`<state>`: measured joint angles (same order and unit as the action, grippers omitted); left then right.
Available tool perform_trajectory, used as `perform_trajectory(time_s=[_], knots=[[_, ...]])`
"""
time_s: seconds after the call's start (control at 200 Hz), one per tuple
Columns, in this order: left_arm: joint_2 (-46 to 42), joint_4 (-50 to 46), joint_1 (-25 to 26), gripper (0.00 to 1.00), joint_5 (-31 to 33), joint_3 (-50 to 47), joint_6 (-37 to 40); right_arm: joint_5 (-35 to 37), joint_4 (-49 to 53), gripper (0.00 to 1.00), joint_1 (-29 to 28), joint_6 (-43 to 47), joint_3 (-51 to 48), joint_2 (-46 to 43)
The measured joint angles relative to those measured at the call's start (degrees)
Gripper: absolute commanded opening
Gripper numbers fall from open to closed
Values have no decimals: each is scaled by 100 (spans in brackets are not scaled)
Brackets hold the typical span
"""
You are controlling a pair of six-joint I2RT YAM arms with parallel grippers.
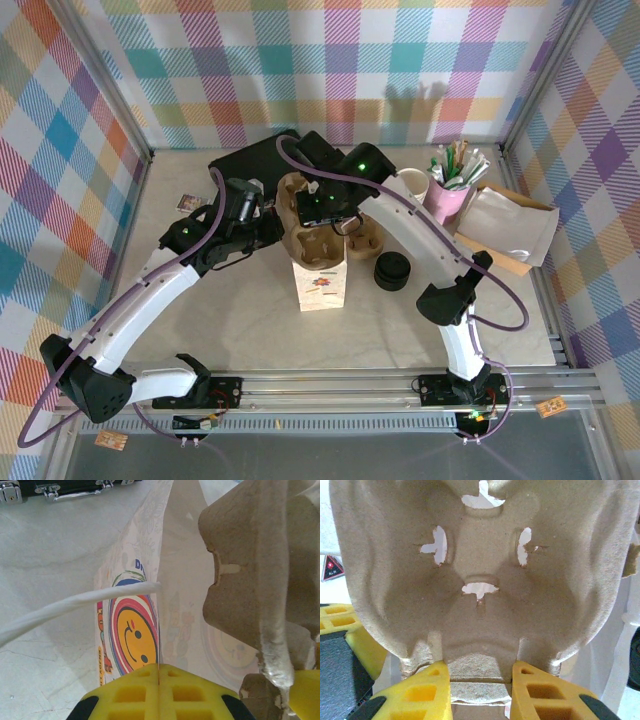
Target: Pack the takeout coffee
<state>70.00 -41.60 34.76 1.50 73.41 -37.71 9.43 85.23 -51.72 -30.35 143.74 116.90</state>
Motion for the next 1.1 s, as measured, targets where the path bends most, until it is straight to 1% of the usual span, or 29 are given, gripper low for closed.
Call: perform_trajectory(time_s=[0.215,0.525,0.7,1.1], knots=[[-48,-11,0,0,-9,-9,0,-90,-2,22,0,-2,-9,92],[-96,-22,9,0,-46,-31,2,-166,-20,21,4,0,-138,92],[-151,-35,9,0,-39,-52,4,-354,-26,21,66,87,-136,90],[-184,-15,26,0,-37,-79,120,-542,-20,21,160,129,-269,-199]])
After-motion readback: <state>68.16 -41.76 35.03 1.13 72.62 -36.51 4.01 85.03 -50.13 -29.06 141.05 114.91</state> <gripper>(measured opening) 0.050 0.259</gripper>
